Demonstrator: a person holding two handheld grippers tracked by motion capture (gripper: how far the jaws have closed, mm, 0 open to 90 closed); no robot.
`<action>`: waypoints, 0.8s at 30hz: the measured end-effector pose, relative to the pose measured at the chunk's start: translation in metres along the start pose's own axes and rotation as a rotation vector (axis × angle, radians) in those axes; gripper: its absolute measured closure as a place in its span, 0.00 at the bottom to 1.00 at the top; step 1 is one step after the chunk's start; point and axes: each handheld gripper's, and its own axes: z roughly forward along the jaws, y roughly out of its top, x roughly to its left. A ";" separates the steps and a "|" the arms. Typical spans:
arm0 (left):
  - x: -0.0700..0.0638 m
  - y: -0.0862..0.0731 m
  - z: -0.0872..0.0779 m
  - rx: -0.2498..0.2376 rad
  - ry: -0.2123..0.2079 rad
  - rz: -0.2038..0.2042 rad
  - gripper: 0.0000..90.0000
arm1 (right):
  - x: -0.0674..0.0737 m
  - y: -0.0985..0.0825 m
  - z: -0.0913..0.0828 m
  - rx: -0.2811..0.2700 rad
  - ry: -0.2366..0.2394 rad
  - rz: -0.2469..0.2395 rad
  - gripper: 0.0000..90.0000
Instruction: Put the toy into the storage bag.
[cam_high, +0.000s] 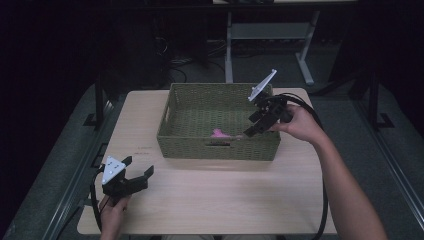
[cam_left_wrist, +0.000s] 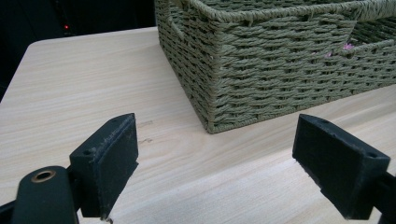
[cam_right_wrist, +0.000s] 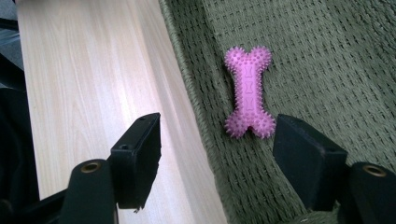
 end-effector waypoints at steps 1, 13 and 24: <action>0.000 0.000 0.000 0.001 0.001 0.000 0.15 | 0.002 -0.003 -0.002 -0.006 -0.003 -0.002 0.35; -0.001 0.000 0.000 0.001 0.001 0.002 0.15 | 0.021 -0.021 -0.008 -0.031 -0.018 -0.016 0.34; -0.001 0.000 -0.001 -0.003 0.002 -0.001 0.15 | 0.035 -0.038 -0.007 -0.055 -0.020 -0.025 0.33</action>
